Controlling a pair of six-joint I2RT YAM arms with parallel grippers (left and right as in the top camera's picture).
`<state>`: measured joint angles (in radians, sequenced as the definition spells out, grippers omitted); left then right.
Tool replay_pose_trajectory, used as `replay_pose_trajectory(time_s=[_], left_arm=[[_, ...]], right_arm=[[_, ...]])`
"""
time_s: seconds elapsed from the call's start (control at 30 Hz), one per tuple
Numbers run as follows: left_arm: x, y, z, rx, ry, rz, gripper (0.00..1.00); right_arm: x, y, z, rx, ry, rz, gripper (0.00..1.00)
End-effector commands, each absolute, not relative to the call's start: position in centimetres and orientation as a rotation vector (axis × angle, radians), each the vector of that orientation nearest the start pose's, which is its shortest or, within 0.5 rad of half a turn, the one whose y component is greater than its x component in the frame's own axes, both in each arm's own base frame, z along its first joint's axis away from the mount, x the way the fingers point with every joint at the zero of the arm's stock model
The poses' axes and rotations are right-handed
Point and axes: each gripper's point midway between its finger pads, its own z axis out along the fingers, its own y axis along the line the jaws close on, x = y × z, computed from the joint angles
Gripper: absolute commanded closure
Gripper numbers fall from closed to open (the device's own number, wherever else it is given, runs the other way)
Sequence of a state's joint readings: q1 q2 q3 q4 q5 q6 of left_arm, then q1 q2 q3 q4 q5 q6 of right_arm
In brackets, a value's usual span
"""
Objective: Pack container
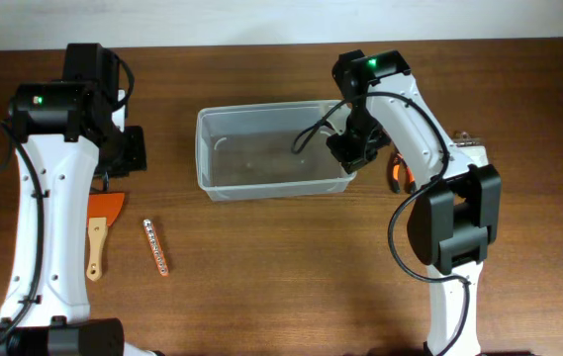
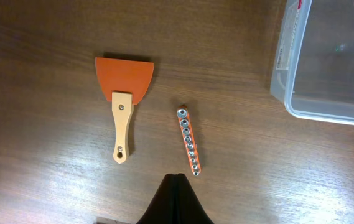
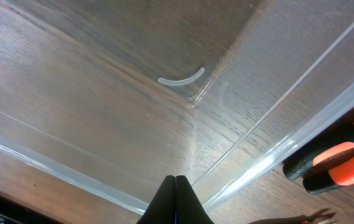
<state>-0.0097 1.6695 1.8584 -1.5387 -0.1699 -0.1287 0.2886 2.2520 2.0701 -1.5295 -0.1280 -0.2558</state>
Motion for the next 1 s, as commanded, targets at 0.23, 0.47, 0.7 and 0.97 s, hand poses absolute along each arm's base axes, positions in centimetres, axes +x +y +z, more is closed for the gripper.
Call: replay_pose_trajectory(time_s=[0.23, 0.47, 0.7, 0.97], left_arm=[[37.9, -2.7, 26.4, 0.153, 2.672, 0.071, 0.98], [39.5, -7.1, 25.5, 0.319, 2.633, 0.026, 0.98], [38.0, -10.5, 21.2, 0.427, 2.799, -0.070, 0.98], [36.2, -12.2, 17.3, 0.524, 2.945, -0.078, 0.98]], right_arm=[[40.7, 16.7, 14.7, -0.895, 2.932, 0.198, 0.96], [41.7, 16.3, 26.1, -0.788, 2.670, 0.192, 0.96], [40.6, 13.2, 30.4, -0.630, 2.631, 0.056, 0.96], [38.4, 11.0, 35.3, -0.526, 2.522, 0.005, 0.96]])
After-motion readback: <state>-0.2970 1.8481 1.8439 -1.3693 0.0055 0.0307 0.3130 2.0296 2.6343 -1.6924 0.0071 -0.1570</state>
